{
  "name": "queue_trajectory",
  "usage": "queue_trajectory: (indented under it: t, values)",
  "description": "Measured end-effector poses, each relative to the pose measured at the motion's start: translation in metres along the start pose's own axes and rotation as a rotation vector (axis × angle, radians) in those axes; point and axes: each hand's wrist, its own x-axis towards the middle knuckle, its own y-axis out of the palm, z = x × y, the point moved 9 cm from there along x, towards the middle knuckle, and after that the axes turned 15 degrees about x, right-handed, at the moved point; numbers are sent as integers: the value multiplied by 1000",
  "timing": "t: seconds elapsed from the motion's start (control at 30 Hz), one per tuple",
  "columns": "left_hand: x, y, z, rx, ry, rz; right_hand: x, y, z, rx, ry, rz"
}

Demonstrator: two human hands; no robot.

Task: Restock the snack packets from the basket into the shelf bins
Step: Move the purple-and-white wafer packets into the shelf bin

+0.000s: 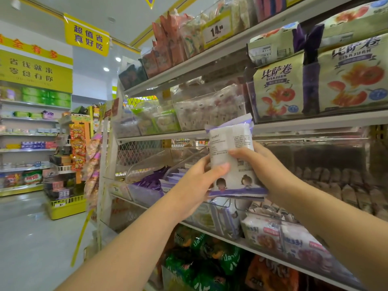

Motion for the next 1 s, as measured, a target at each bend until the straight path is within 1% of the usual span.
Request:
queue_trajectory:
  t: [0.07,0.17,0.2,0.23,0.3,0.37,0.47,0.5,0.53,0.6,0.67,0.7,0.77,0.83,0.93,0.97,1.0]
  values:
    - [-7,-16,3,6,14,-108,-2,9,-10,-4,14,31]
    - [-17,-39,5,156,71,-308,-5,16,-14,-150,-63,3]
    - [-20,-42,4,206,93,-367,-7,21,-18,-162,-68,10]
    - [-24,-43,4,246,109,-409,-9,26,-24,-143,-61,34]
    - [-30,-41,2,271,128,-444,-11,33,-36,-55,-24,59]
    - [-30,-37,6,243,107,-392,-12,33,-44,49,23,18]
    - [-27,-21,10,64,73,-161,-9,19,-57,241,137,-150]
    - [-28,-14,8,5,81,-83,-10,17,-60,294,163,-174]
    - [-31,-9,5,-20,94,-22,-12,19,-60,339,173,-155]
    - [-34,-1,4,-12,108,58,-14,27,-58,406,152,-51]
    - [-37,6,6,18,85,126,-16,32,-55,418,127,38]
    - [-38,8,6,69,93,143,-16,33,-54,406,128,73]
    - [-40,9,2,251,143,129,-17,33,-53,411,137,113]
    - [-42,7,-4,375,201,84,-18,31,-49,497,137,146]
    - [-43,-3,-4,487,213,-28,-20,26,-46,565,136,170]
    - [-43,-7,-3,504,204,-46,-20,24,-46,550,133,156]
    - [-43,-7,-3,503,189,-28,-19,22,-47,517,130,145]
